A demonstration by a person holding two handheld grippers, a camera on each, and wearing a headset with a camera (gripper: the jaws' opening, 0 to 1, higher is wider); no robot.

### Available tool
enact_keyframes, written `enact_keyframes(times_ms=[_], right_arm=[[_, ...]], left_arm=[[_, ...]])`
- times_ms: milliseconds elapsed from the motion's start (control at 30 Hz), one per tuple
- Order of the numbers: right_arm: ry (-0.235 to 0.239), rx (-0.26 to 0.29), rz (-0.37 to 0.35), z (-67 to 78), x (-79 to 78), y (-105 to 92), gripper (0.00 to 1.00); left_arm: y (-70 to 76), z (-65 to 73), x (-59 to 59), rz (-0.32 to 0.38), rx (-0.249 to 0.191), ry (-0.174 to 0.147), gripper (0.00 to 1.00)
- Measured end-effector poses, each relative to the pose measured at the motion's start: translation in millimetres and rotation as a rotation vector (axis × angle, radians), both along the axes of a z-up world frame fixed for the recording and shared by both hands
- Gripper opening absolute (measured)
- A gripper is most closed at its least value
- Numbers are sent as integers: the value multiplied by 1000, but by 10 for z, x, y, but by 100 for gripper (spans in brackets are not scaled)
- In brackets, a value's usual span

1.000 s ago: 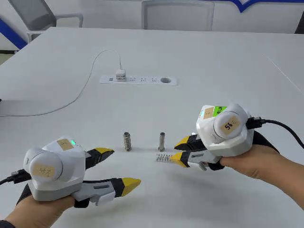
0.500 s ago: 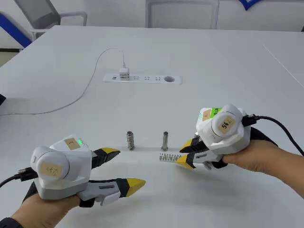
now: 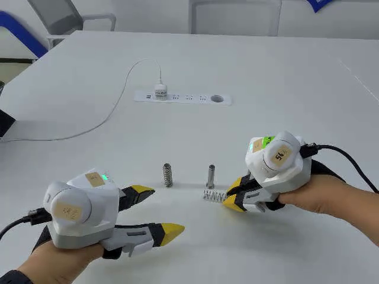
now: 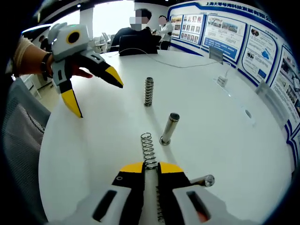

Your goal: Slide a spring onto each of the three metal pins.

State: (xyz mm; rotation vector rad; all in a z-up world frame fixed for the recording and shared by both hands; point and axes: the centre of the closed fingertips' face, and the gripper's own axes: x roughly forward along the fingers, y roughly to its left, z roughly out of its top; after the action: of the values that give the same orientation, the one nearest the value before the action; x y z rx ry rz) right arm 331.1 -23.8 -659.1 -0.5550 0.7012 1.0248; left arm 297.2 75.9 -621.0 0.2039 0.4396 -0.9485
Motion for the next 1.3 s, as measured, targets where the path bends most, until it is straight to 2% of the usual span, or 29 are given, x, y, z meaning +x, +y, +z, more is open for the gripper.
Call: enact_keyframes(times_ms=[100,300,533,733,933,1067,1300], right_arm=[[2,-4,-2,6,-13,-6,12],[-8,2,9,114,-72,27,11],[-20,1,31,236,-157,51,11],[-26,4,69,398,-264,111,11],[-19,-2,119,510,-378,189,11],[-13,-11,148,537,-437,243,11],[4,-23,176,554,-499,302,11]], left_arm=[[-16,3,-7,-5,1,-2,56],[-82,12,-14,-30,9,-11,55],[-216,16,6,-79,31,-26,51],[-377,27,25,-129,48,-49,49],[-516,27,-38,-199,83,-88,46],[-555,23,-66,-229,98,-112,40],[-573,21,-106,-266,115,-141,25]])
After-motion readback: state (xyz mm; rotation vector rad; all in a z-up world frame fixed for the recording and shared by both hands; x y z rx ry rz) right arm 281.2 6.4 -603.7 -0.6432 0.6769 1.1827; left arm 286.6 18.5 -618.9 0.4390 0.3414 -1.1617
